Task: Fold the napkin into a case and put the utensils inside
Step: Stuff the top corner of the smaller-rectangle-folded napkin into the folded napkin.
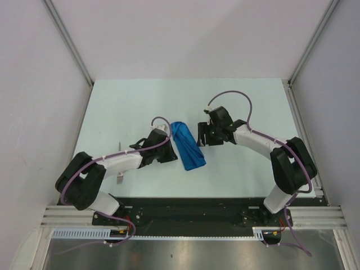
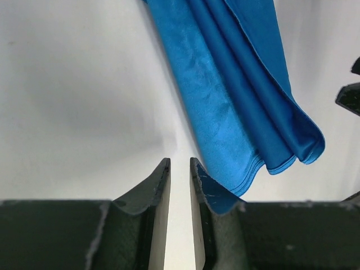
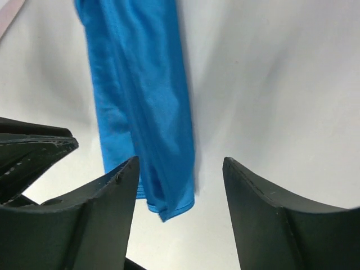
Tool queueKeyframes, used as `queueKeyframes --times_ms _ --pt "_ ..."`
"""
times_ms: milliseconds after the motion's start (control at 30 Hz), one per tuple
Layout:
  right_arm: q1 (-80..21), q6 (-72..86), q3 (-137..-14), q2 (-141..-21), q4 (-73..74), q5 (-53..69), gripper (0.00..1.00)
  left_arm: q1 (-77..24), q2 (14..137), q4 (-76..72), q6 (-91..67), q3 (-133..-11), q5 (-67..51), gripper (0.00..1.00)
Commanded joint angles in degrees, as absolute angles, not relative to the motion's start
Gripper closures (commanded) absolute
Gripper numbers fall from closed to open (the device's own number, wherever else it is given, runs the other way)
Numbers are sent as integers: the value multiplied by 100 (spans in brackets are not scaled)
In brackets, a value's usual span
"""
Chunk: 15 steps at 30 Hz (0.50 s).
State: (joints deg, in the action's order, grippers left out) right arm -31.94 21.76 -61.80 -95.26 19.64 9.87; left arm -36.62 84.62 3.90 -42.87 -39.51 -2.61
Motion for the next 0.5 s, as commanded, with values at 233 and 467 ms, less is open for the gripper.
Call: queueKeyframes --times_ms 233,467 --pt "-4235 1090 -7646 -10502 3339 -244 27 -3604 7919 -263 -5800 -3297 -500 68" --pt "-4596 932 -7892 -10810 3516 -659 24 -3542 8129 -545 -6056 -3217 -747 68"
